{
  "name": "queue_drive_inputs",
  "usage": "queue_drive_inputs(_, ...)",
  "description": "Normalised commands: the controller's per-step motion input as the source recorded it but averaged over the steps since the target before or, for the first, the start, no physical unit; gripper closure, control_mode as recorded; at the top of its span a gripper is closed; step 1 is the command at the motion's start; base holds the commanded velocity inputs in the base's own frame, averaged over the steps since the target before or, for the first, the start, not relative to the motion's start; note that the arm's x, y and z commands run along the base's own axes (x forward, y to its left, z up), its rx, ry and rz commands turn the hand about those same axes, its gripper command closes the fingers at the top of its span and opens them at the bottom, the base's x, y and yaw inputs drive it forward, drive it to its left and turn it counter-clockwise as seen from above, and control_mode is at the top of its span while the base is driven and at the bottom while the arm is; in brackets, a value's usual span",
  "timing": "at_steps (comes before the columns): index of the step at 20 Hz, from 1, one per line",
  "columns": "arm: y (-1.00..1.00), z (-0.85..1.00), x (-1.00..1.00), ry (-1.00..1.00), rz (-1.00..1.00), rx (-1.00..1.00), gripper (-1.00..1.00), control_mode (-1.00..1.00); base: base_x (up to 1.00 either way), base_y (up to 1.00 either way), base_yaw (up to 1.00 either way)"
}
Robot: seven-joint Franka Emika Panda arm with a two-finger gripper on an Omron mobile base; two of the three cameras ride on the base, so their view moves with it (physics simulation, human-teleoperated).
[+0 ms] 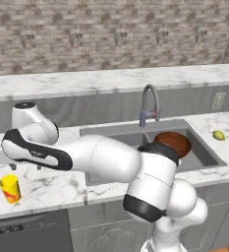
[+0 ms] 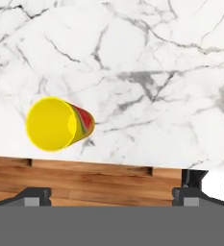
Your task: Remove the lemon and avocado from the sink. Then move the bowl and cup from the counter to the sink for washing.
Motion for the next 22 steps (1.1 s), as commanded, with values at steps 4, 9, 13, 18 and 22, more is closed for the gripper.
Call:
queue_drive_inputs(4,0.13,-0.06,0.05,0.0,0.0,0.0,-1.0,-1.0,0.0,0.0,0.0)
queue_drive_inputs(9,0.08,-0.1,0.04,0.0,0.0,0.0,-1.0,-1.0,0.0,0.0,0.0)
queue_drive_inputs(13,0.05,-0.13,0.04,0.0,0.0,0.0,-1.0,-1.0,0.0,0.0,0.0)
queue_drive_inputs(18,0.02,-0.14,0.01,0.0,0.01,0.0,-1.0,-1.0,0.0,0.0,0.0)
queue_drive_inputs(22,0.02,-0.15,0.0,0.0,0.02,0.0,-1.0,-1.0,0.0,0.0,0.0)
